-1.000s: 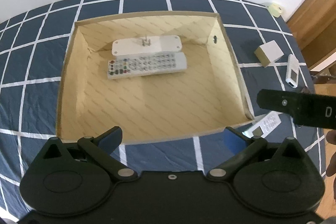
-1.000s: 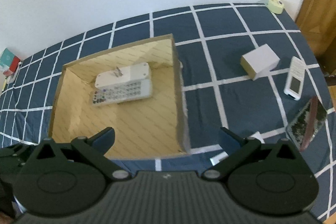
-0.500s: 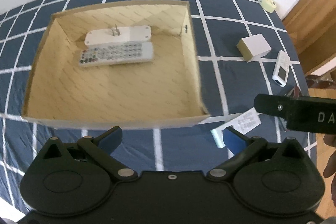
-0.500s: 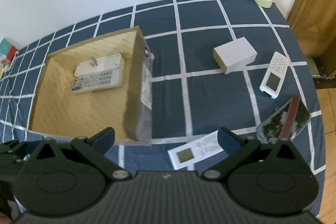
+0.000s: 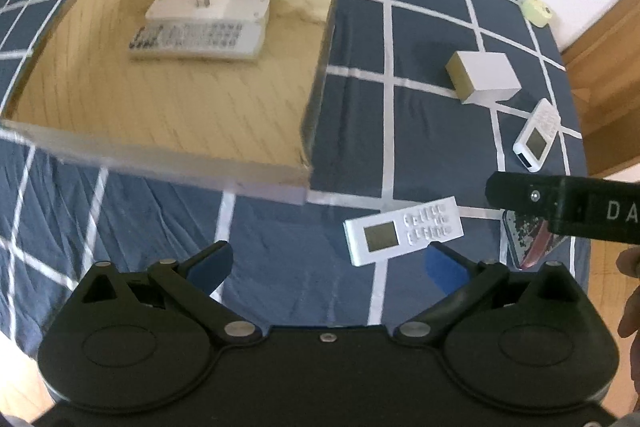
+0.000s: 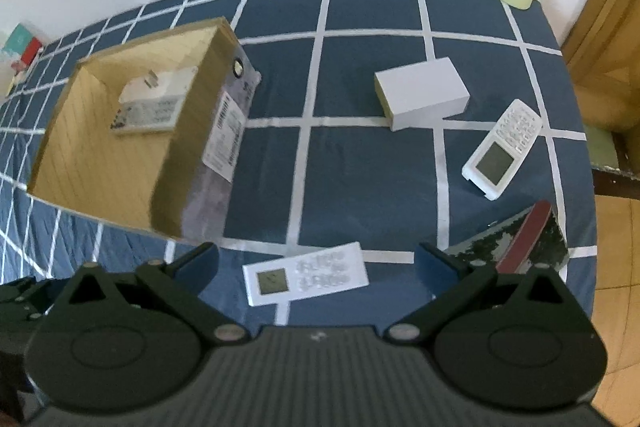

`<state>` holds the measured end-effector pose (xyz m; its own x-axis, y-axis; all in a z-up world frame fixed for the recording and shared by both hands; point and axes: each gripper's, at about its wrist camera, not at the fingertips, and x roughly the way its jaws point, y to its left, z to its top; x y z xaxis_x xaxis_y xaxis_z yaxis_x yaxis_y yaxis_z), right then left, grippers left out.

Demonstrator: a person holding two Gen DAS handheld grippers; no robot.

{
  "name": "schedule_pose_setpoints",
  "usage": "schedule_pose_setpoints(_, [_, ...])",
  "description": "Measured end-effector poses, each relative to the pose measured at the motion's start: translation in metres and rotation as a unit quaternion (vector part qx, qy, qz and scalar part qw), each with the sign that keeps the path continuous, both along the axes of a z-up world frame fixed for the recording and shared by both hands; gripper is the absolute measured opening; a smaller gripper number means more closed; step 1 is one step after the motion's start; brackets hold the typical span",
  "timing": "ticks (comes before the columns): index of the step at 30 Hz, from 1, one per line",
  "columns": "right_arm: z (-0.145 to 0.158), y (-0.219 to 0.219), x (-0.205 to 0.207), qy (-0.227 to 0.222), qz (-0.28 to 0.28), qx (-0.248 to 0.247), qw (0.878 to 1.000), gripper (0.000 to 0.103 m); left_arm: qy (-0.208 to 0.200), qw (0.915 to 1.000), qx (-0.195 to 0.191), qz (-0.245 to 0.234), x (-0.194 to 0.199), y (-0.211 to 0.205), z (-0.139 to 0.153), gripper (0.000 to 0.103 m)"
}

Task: Organize objects
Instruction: 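Move the right gripper to the white air-conditioner remote and close on it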

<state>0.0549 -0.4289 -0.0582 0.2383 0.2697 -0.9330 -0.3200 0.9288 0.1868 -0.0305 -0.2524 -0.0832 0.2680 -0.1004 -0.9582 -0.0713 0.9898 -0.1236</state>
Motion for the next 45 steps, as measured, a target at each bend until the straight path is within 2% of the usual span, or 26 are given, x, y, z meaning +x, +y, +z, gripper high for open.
schedule_pose_setpoints(11, [-0.039, -0.001, 0.011, 0.034, 0.042, -0.005, 0.999, 0.103, 0.036, 0.9983, -0.010, 0.043, -0.005, -0.012, -0.043, 0.103])
schedule_pose_setpoints(24, [-0.095, 0.013, 0.027, 0.084, 0.063, -0.019, 0.994, 0.103, 0.068, 0.9959, -0.034, 0.050, 0.008, -0.020, -0.086, 0.103])
schedule_pose_setpoints(29, [-0.113, 0.014, 0.029, 0.094, 0.076, -0.020, 0.992, 0.100, 0.076, 0.9946, -0.045, 0.055, 0.014, -0.021, -0.098, 0.102])
schedule_pose_setpoints(33, [-0.124, 0.014, 0.030, 0.102, 0.084, -0.021, 0.991, 0.085, 0.082, 0.9939, -0.053, 0.052, 0.020, -0.025, -0.105, 0.098])
schedule_pose_setpoints(36, [-0.129, 0.017, 0.031, 0.108, 0.092, -0.022, 0.990, 0.075, 0.090, 0.9928, -0.061, 0.051, 0.024, -0.027, -0.110, 0.091])
schedule_pose_setpoints(41, [-0.132, 0.018, 0.034, 0.116, 0.095, -0.013, 0.989, 0.067, 0.095, 0.9915, -0.072, 0.052, 0.028, -0.030, -0.115, 0.085])
schedule_pose_setpoints(45, [-0.133, 0.017, 0.036, 0.121, 0.098, -0.005, 0.988, 0.065, 0.094, 0.9912, -0.077, 0.053, 0.030, -0.032, -0.117, 0.082])
